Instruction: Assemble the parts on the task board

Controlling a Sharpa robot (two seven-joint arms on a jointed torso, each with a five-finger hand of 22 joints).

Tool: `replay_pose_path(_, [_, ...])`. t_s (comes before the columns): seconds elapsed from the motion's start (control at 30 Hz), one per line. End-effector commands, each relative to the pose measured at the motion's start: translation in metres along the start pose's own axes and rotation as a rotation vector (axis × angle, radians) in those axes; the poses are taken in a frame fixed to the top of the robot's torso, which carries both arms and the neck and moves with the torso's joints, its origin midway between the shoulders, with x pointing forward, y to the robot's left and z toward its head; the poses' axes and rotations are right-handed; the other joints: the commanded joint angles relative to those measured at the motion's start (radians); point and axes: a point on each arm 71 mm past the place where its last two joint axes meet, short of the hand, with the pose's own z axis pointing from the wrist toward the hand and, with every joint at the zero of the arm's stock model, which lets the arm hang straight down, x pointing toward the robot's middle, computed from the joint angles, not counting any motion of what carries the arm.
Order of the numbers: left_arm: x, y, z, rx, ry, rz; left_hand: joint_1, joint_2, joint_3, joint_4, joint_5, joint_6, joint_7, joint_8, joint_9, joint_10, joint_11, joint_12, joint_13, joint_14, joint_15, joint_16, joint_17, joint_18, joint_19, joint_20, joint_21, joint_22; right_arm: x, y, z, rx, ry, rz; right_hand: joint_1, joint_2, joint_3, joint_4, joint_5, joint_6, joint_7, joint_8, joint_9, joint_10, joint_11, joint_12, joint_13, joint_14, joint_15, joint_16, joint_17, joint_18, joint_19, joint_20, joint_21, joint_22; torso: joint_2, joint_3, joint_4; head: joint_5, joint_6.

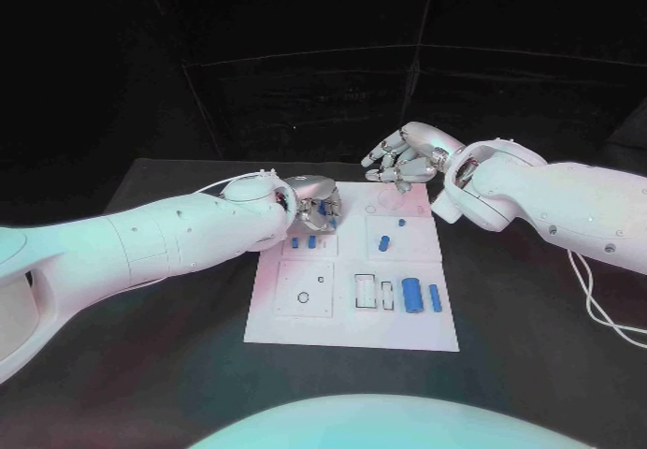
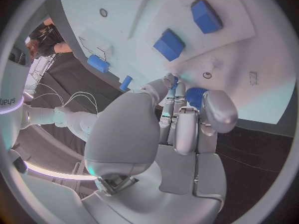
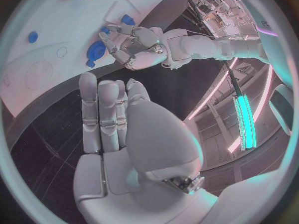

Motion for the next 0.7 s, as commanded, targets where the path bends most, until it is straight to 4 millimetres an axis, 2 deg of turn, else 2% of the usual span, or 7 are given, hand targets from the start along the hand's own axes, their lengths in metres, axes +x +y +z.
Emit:
replay_pose_path(0.03, [-0.008,-0.002,-0.004,0.024,-0.048,-0.025,-0.012,-0.001,0.003,-0.002,0.007,0.003,0.005,-0.004,-0.002,0.004,0.002,-0.004,-0.001,0.035,-0.001,0.005,-0.002,-0.013,0.005,-0.001,0.004,0.002,-0.001,0.002,0.0,-0.012,0.002,0.002,0.001,-0.008,0.007,0.001,0.005,0.008,0.001,-0.003,-0.001,-0.006,-0.002,-0.004,-0.001,0.011,-0.002,-0.004,0.0,0.002,-0.008,0.001,-0.003,0.0,0.0,-0.0002,-0.0011,-0.001,0.002])
replay_pose_path(0.33, [-0.019,0.01,-0.016,0.004,-0.073,-0.072,-0.016,-0.006,0.004,-0.007,0.007,0.006,0.005,-0.007,-0.003,0.008,0.002,-0.008,-0.003,0.035,0.0,0.005,-0.003,-0.014,0.006,0.0,0.009,0.006,-0.001,0.001,0.0,-0.012,0.002,0.002,0.001,-0.008,0.007,0.001,0.005,0.008,0.001,-0.003,-0.001,-0.006,-0.002,-0.004,-0.001,0.011,-0.002,-0.004,0.0,0.002,-0.008,0.001,-0.003,0.0,-0.002,0.0008,0.0032,0.002,0.009])
replay_pose_path(0.7, [-0.017,0.028,-0.028,-0.05,-0.018,-0.08,-0.023,-0.012,0.003,-0.01,0.006,0.008,0.004,-0.01,-0.004,0.012,0.002,-0.012,-0.004,0.034,0.0,0.003,-0.01,-0.015,0.008,0.0,0.017,0.014,0.0,0.0,0.0,-0.009,0.003,0.004,0.001,-0.008,0.007,0.001,0.005,0.008,0.001,-0.003,-0.001,-0.006,-0.002,-0.004,-0.001,0.011,-0.002,-0.004,0.0,0.002,-0.008,0.001,-0.003,0.0,0.0,-0.0001,-0.0008,0.007,0.009])
